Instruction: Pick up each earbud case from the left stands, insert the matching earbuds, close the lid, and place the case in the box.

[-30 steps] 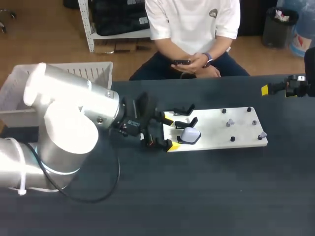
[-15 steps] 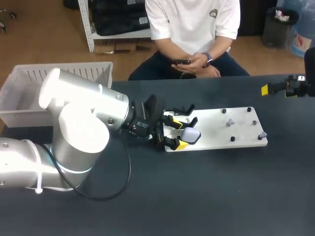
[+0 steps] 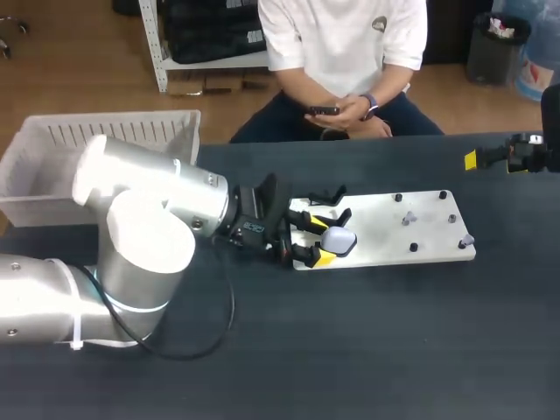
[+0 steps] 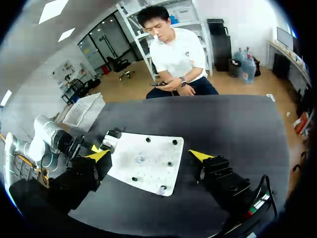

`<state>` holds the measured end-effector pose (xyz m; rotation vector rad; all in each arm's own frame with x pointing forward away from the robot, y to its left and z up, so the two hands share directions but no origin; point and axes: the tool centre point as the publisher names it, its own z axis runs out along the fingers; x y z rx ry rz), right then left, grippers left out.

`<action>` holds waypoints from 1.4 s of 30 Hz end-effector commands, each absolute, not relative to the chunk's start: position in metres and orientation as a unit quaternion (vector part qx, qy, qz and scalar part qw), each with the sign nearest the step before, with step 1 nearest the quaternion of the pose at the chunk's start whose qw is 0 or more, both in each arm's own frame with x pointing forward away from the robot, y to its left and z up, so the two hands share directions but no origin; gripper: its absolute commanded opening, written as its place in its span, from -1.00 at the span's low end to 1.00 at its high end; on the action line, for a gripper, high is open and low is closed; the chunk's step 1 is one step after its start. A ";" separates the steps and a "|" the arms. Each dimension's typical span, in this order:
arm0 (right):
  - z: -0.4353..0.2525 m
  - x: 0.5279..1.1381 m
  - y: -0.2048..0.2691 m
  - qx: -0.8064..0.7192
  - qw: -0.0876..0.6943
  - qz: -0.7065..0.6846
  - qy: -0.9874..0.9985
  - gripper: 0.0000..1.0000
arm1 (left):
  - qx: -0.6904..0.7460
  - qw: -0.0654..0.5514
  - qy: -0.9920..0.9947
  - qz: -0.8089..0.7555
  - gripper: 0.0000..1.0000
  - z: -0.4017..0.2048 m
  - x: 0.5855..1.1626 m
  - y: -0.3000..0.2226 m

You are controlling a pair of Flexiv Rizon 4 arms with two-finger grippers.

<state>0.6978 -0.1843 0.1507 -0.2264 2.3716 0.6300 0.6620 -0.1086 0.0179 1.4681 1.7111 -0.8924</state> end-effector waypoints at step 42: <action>0.150 0.699 -0.185 -0.087 0.332 0.241 0.908 1.00 | 0.571 0.351 0.647 -0.364 -0.44 0.012 0.670 -0.128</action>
